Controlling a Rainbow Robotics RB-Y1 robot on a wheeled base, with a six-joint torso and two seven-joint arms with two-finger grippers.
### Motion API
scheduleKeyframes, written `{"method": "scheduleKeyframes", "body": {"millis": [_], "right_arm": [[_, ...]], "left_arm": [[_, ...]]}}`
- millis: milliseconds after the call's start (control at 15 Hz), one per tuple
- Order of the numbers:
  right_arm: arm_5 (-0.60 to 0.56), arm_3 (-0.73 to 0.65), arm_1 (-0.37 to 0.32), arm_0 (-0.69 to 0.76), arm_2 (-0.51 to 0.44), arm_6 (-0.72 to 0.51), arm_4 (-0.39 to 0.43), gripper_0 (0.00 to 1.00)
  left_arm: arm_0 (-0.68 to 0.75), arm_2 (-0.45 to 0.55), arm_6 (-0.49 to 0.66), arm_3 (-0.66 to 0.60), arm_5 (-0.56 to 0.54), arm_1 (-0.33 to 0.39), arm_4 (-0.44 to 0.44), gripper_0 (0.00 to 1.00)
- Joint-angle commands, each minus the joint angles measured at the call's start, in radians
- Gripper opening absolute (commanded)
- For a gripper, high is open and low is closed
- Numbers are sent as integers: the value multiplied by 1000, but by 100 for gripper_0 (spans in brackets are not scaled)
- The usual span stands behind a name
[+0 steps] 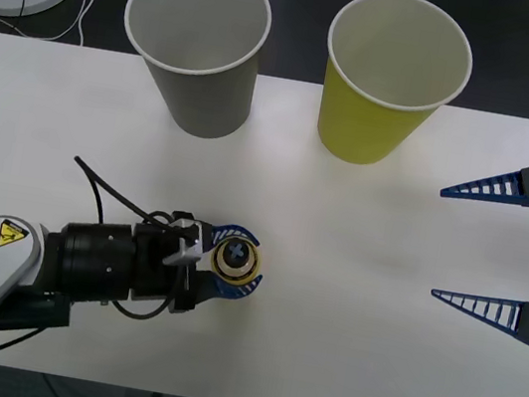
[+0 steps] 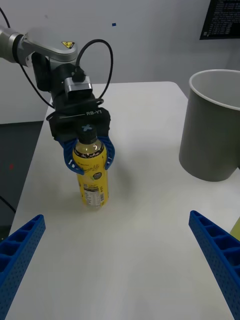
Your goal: Put the can into the green bin and the plastic bottle into the gray bin
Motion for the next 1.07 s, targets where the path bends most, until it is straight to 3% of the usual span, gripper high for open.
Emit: {"method": "scheduleKeyframes", "body": {"millis": [67, 533, 1067], "right_arm": [[0, 0, 0, 0, 0, 0, 0, 100], [0, 0, 0, 0, 0, 0, 0, 100], [0, 0, 0, 0, 0, 0, 0, 100]], "left_arm": [[0, 0, 25, -36, 27, 22, 6, 0], [0, 26, 236, -174, 75, 92, -66, 0], [31, 174, 430, -275, 78, 181, -67, 0]]}}
